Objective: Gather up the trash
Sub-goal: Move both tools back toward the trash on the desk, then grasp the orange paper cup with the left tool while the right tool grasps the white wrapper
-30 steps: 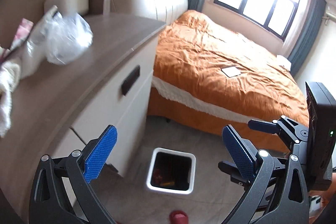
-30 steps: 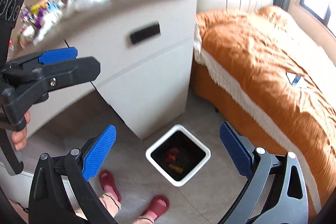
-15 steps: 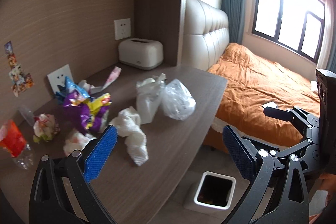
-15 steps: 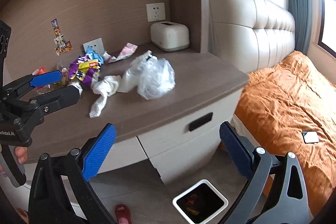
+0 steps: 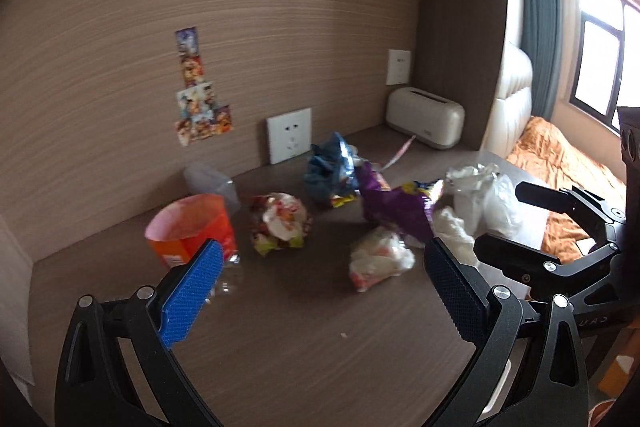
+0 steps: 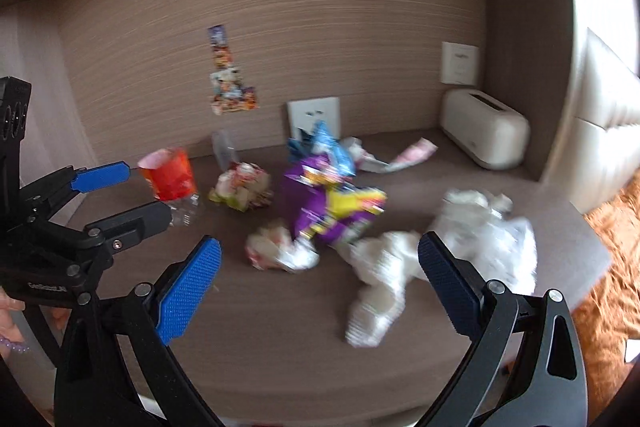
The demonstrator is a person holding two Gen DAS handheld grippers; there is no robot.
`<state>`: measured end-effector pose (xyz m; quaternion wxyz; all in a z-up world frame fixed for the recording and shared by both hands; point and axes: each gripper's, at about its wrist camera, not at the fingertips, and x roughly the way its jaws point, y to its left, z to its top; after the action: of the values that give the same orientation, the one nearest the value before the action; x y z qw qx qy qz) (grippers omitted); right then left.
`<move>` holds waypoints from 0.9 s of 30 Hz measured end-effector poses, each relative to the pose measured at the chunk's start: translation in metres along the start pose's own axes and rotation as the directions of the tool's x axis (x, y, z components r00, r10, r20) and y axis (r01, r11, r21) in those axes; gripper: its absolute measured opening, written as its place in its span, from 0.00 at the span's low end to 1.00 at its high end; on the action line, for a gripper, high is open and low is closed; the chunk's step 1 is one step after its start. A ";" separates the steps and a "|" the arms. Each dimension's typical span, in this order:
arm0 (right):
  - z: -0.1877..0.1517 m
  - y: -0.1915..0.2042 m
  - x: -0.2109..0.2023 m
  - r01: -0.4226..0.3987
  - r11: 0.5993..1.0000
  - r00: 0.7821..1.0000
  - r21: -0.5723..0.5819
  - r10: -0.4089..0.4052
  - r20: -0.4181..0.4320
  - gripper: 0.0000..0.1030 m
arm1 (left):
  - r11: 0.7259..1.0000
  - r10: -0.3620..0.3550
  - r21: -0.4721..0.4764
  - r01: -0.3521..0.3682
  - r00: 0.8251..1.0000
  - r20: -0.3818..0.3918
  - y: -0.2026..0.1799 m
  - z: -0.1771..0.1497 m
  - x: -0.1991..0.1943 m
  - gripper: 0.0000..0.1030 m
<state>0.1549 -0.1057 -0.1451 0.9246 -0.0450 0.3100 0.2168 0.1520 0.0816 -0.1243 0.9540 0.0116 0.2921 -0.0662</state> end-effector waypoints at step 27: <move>0.037 0.071 0.195 -0.003 1.000 0.977 -0.022 -0.002 -0.215 0.66 | 0.994 -0.107 0.002 0.110 0.973 -0.203 0.118 -0.009 0.112 0.50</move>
<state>0.2842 0.0393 -0.2276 0.8849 -0.0786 0.4058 0.2145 0.2543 0.1854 -0.1964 0.9141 0.0085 0.3877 -0.1186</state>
